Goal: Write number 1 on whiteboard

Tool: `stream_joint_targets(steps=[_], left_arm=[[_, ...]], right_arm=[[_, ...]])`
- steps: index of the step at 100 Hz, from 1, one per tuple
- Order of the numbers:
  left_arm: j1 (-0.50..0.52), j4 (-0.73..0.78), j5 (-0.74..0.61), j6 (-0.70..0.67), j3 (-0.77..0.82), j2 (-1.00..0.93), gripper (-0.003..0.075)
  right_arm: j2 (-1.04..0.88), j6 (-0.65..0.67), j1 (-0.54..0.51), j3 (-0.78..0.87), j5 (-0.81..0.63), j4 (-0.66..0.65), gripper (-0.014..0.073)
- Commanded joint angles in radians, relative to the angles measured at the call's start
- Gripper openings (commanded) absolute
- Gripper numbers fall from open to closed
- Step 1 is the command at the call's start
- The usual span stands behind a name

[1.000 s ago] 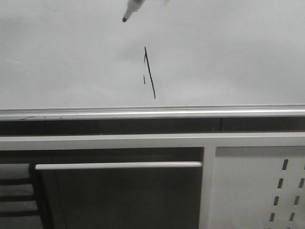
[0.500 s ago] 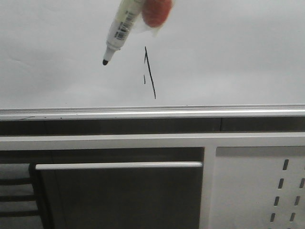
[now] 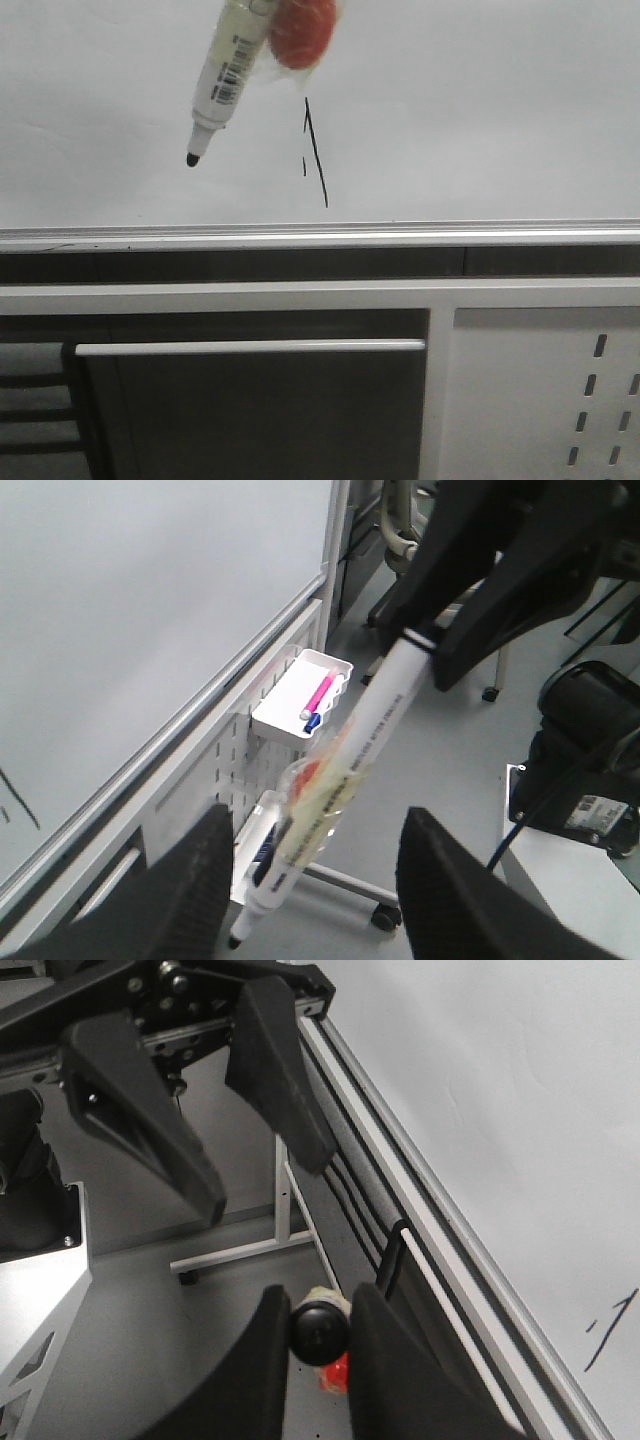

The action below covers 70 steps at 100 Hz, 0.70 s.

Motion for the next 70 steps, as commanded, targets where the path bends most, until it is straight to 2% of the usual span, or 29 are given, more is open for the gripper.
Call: stream_joint_targets(steps=[1, 32, 70], left_arm=[[-0.048, -0.047, -0.013, 0.009, -0.044, 0.020, 0.0332], [-0.156, -0.040, -0.099, 0.052, -0.046, 0.083, 0.0332], [-0.167, -0.040, -0.128, 0.066, -0.046, 0.109, 0.0332]], right_arm=[[0.005, 0.000, -0.004, -0.052, -0.039, 0.023, -0.0043], [0.008, 0.000, -0.004, -0.071, 0.008, 0.025, -0.0044], [0.008, 0.000, -0.004, -0.071, 0.022, 0.073, -0.0044]])
